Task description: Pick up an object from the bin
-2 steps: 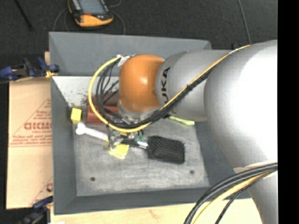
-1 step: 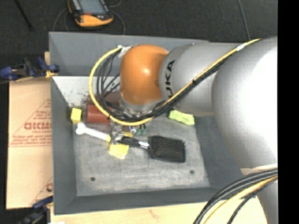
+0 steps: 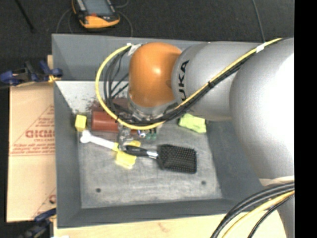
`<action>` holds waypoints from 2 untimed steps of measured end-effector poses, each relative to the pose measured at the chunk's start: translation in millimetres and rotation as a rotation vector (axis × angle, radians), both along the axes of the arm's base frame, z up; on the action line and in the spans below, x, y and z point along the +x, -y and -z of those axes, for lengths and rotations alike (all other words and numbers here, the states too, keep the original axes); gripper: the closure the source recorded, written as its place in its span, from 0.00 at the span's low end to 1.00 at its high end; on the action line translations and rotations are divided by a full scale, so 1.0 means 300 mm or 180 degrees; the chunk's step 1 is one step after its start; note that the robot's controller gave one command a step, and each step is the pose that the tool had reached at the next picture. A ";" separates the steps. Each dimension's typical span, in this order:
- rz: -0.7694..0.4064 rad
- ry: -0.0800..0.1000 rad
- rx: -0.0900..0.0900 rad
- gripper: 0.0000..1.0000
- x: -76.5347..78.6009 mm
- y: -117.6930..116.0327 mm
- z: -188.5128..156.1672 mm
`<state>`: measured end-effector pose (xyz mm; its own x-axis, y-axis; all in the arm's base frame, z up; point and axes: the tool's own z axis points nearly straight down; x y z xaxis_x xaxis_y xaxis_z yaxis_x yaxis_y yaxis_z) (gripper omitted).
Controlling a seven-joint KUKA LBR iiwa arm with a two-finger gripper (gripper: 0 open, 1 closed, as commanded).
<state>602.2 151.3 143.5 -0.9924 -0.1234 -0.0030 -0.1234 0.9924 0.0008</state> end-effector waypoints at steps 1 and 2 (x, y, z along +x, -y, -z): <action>-0.0105 0.0007 -0.0018 1.00 0.072 0.126 -0.016; 0.0212 0.0004 0.0002 1.00 0.016 0.018 0.011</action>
Offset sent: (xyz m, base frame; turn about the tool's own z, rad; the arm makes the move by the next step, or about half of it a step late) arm -0.0116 0.0141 -0.0105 0.1664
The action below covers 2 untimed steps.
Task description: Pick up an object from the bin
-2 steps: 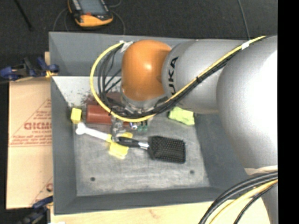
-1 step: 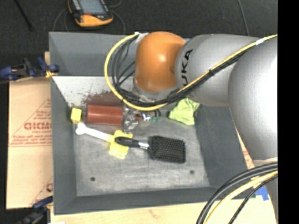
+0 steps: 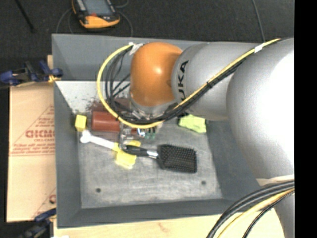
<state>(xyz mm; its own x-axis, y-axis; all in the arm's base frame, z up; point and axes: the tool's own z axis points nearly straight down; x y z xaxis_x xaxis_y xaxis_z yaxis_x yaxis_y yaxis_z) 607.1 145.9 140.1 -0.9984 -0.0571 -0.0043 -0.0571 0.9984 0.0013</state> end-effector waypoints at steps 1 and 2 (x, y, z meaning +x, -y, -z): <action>0.0820 -0.0007 0.0004 1.00 -0.070 0.134 -0.018; 0.1679 -0.0092 -0.0032 0.00 0.021 -0.043 0.164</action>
Offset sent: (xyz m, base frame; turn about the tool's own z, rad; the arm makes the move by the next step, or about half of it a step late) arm 0.0107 0.0112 -0.0465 0.5325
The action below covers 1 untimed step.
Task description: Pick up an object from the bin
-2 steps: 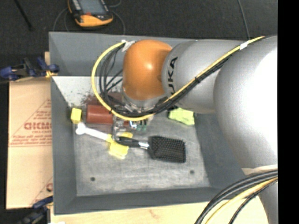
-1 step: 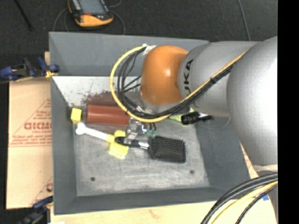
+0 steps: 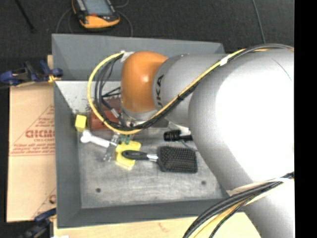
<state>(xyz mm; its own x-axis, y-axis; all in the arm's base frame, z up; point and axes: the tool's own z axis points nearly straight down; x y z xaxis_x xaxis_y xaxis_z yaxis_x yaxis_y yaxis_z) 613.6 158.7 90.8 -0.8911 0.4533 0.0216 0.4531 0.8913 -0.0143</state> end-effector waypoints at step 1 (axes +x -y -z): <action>0.0004 0.0082 0.0009 1.00 0.016 0.007 -0.010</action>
Offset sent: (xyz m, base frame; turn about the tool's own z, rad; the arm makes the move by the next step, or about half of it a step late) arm 0.0000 0.0000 0.0000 0.0000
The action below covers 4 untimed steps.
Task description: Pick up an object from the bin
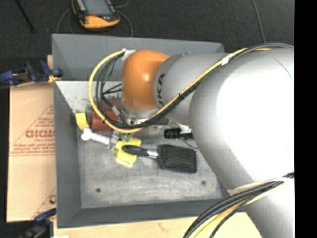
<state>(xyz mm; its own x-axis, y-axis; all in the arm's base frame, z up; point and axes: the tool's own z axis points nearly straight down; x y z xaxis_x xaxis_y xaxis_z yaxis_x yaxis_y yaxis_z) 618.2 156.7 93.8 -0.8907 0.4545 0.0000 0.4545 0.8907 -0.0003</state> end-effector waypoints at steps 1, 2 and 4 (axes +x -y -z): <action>-0.0001 0.0000 0.0000 1.00 0.000 0.000 0.000; 0.0134 -0.0013 -0.0006 1.00 -0.018 -0.035 -0.179; -0.0205 0.0037 0.0006 1.00 0.055 -0.069 -0.190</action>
Offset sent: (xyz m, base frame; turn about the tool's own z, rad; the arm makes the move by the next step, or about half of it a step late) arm -0.0103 0.0274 0.1226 0.0889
